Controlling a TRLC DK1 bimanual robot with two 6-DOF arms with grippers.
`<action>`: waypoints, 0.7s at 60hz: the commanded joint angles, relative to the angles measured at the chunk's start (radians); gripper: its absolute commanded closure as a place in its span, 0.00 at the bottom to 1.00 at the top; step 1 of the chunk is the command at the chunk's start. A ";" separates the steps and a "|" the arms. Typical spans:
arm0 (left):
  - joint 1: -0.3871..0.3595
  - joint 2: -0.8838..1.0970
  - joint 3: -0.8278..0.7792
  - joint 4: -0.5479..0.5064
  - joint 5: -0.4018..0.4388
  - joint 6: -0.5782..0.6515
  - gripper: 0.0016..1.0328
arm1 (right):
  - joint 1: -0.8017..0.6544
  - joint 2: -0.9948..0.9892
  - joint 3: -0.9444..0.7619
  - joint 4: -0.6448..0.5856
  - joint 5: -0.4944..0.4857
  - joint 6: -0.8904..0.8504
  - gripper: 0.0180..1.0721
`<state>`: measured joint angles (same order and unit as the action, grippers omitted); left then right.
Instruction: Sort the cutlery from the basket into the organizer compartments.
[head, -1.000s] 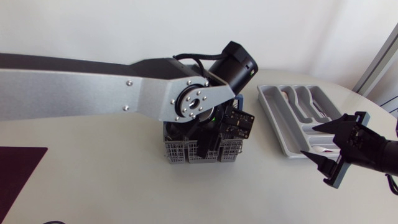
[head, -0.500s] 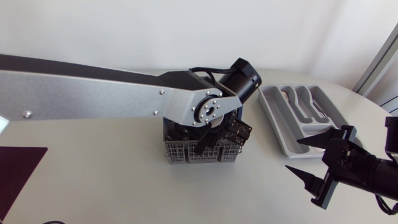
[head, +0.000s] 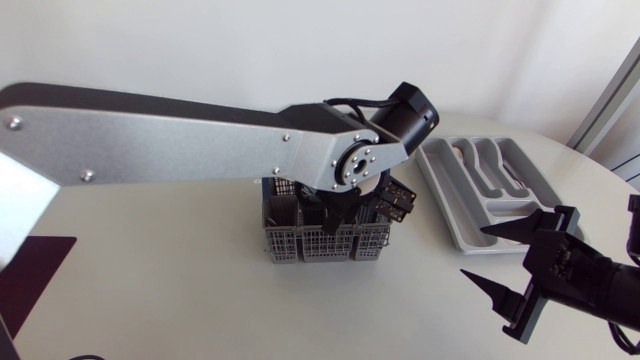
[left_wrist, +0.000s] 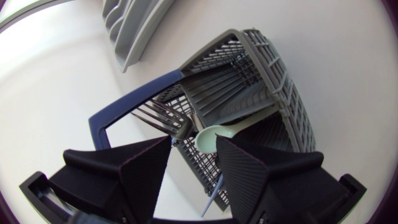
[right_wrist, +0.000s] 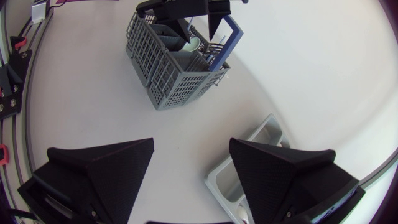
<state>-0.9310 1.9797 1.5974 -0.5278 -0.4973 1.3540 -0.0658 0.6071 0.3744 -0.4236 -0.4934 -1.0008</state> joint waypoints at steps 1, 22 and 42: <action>-0.005 0.039 0.061 -0.058 -0.015 -0.032 0.55 | 0.009 -0.006 -0.029 -0.012 0.001 0.013 0.17; 0.012 0.065 0.093 -0.167 -0.012 -0.171 0.66 | 0.011 -0.027 -0.038 -0.017 0.001 0.018 0.17; 0.014 0.071 0.088 -0.195 0.003 -0.233 0.67 | 0.015 -0.043 -0.043 -0.027 0.004 0.021 0.17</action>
<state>-0.9249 2.0178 1.6676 -0.7082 -0.4957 1.1446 -0.0593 0.5682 0.3576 -0.4423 -0.4931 -0.9947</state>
